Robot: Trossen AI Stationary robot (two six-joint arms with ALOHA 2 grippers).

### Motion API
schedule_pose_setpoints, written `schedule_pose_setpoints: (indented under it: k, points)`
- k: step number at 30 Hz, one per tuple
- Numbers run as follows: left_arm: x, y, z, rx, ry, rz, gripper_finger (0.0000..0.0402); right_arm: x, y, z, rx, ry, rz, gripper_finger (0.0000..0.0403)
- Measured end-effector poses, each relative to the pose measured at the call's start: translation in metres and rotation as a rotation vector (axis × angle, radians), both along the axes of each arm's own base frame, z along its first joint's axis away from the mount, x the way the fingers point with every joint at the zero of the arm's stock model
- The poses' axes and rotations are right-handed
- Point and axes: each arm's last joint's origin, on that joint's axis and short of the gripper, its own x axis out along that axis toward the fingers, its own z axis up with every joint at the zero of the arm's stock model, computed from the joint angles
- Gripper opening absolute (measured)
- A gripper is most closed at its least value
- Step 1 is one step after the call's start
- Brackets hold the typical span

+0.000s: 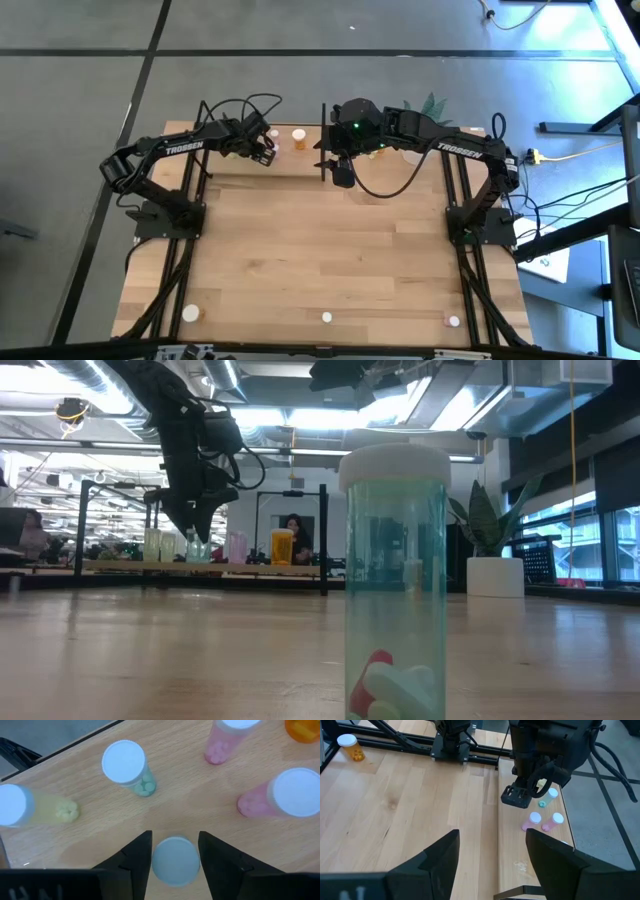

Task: Pick and place medicine bottles onto shelf by color
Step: Put the left green pill bottle on the shelf and align it with the other green pill bottle, then put the bottom orange pill bottle on the shelf and align it with the other orange pill bottle

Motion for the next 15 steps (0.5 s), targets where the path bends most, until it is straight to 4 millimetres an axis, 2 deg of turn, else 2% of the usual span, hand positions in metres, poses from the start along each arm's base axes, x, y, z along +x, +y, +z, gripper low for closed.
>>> schedule_pose_setpoints:
  k: [15]
  points:
    - [-0.008, -0.006, 0.02, 0.06, -0.047, -0.028, 0.0154, 0.0, 0.0, 0.0, 0.0, 0.0, 0.0, 0.0231]
